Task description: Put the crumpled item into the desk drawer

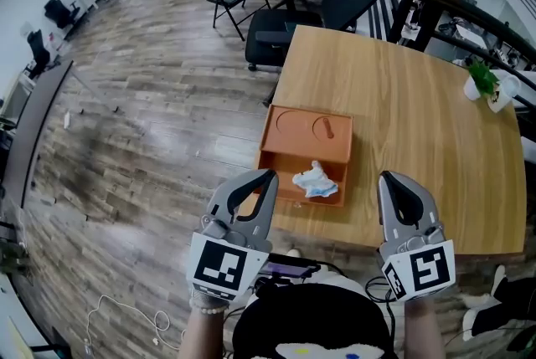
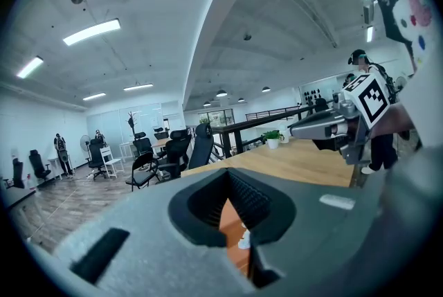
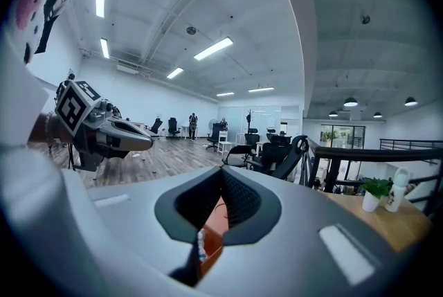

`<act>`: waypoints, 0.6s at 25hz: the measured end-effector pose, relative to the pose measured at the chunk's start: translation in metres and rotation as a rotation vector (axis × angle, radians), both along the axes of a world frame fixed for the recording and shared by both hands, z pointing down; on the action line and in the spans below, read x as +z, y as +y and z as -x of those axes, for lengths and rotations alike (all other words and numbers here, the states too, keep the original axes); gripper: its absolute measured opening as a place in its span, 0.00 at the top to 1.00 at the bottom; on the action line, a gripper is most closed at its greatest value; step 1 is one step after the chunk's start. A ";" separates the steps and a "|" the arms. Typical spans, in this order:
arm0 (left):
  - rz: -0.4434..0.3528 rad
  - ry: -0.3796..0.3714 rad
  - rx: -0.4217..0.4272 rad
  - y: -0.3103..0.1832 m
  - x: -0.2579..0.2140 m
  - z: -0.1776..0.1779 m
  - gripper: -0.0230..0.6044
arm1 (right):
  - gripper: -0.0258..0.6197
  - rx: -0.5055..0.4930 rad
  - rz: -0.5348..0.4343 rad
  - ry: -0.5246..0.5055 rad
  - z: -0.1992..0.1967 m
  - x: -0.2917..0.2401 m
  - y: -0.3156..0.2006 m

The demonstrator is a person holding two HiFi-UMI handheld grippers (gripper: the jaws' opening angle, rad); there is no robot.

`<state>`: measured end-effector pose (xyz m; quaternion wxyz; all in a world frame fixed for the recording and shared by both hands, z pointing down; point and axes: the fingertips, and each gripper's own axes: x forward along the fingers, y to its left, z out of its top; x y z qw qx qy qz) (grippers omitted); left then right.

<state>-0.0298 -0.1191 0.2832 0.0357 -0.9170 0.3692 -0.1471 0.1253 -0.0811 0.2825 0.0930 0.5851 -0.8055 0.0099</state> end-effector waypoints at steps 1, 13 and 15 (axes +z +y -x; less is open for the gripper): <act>0.000 -0.001 0.002 0.000 0.001 0.000 0.97 | 0.96 0.000 0.000 0.001 0.000 0.000 0.000; 0.005 -0.005 0.001 -0.004 0.003 -0.003 0.97 | 0.96 -0.003 0.011 0.007 -0.002 0.004 -0.004; 0.004 -0.004 0.001 -0.004 0.003 -0.004 0.97 | 0.96 -0.004 0.012 0.007 -0.002 0.004 -0.004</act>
